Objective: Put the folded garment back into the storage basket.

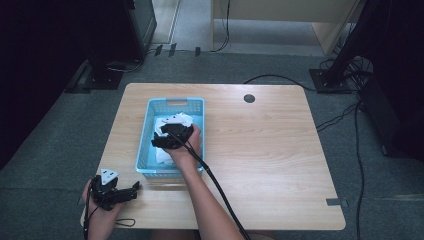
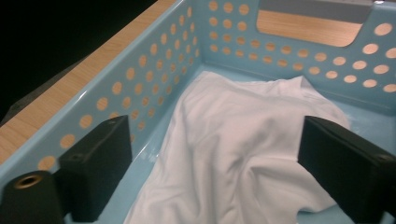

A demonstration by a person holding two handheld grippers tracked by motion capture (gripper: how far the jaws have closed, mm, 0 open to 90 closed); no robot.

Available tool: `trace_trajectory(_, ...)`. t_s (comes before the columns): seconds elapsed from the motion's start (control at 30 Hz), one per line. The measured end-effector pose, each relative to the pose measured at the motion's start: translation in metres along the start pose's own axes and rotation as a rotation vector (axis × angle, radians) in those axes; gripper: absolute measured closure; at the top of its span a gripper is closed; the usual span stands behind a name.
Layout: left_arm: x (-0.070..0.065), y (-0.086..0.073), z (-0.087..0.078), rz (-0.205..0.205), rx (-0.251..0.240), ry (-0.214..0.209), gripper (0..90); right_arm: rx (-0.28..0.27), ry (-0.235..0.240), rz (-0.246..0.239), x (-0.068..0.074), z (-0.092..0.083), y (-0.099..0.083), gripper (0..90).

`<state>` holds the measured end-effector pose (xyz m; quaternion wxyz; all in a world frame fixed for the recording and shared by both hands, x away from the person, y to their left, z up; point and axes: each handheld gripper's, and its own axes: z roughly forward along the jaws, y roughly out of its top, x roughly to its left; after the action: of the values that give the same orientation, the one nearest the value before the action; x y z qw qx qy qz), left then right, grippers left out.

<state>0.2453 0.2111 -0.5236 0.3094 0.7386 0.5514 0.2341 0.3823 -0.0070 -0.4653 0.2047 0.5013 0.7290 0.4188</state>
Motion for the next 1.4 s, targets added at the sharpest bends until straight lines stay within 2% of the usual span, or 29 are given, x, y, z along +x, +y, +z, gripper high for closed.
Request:
trace_trajectory(0.1, 0.000, 0.000, 0.000, 0.002, 0.000, 0.000, 0.0, -0.002, -0.019, 0.012, -0.002, -0.002, 0.002, 4.1)
trace_trajectory(0.3, 0.000, 0.000, 0.000, 0.001, 0.000, 0.000, 0.0, -0.026, -0.006, 0.023, -0.006, -0.010, 0.007, 4.7)
trace_trajectory(0.6, 0.000, 0.000, 0.000, 0.000, 0.000, 0.000, 0.0, -0.064, -0.002, 0.076, -0.015, -0.028, 0.018, 0.0)
trace_trajectory(0.73, 0.000, 0.000, 0.000, 0.001, 0.001, 0.000, 0.0, -0.071, -0.011, 0.078, -0.017, -0.039, 0.022, 0.0)
trace_trajectory(0.97, 0.000, 0.000, 0.000, -0.001, -0.003, 0.000, 0.0, -0.105, -0.025, 0.050, -0.022, -0.062, 0.026, 0.0)
trace_trajectory(1.4, 0.000, 0.000, 0.000, 0.000, -0.001, 0.000, 0.0, -0.129, -0.073, 0.068, -0.057, -0.091, 0.013, 0.0)
